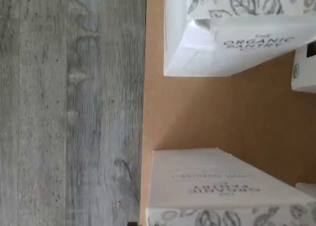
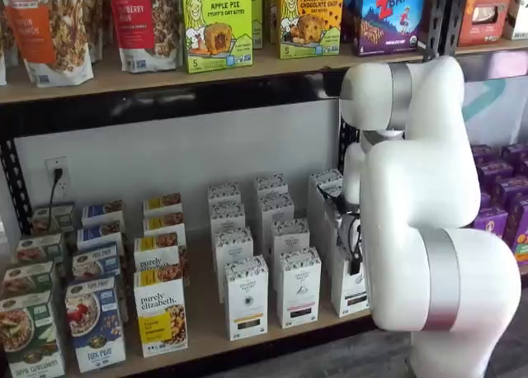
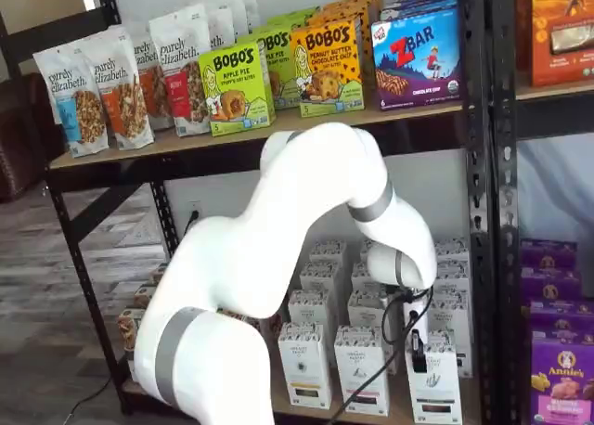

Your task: Pick up the white box with a green strip in the middle, on the bottom shelf, the sixth box from the left

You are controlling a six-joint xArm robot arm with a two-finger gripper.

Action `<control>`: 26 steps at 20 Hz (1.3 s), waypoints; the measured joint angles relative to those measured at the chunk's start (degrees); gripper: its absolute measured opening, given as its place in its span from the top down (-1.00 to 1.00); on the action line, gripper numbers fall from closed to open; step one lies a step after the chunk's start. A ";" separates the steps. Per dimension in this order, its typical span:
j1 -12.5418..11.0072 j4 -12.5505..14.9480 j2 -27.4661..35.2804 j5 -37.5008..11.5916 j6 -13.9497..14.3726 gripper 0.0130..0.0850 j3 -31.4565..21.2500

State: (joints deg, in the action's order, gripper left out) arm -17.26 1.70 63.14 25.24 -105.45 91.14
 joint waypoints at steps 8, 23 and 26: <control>-0.12 0.18 1.09 0.05 0.06 -0.78 0.85; 0.06 4.92 -0.88 0.18 4.47 -0.22 -1.34; 0.10 5.64 -1.42 -0.01 5.17 0.00 -2.14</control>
State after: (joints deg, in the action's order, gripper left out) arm -17.15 7.35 61.72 25.23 -100.27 89.00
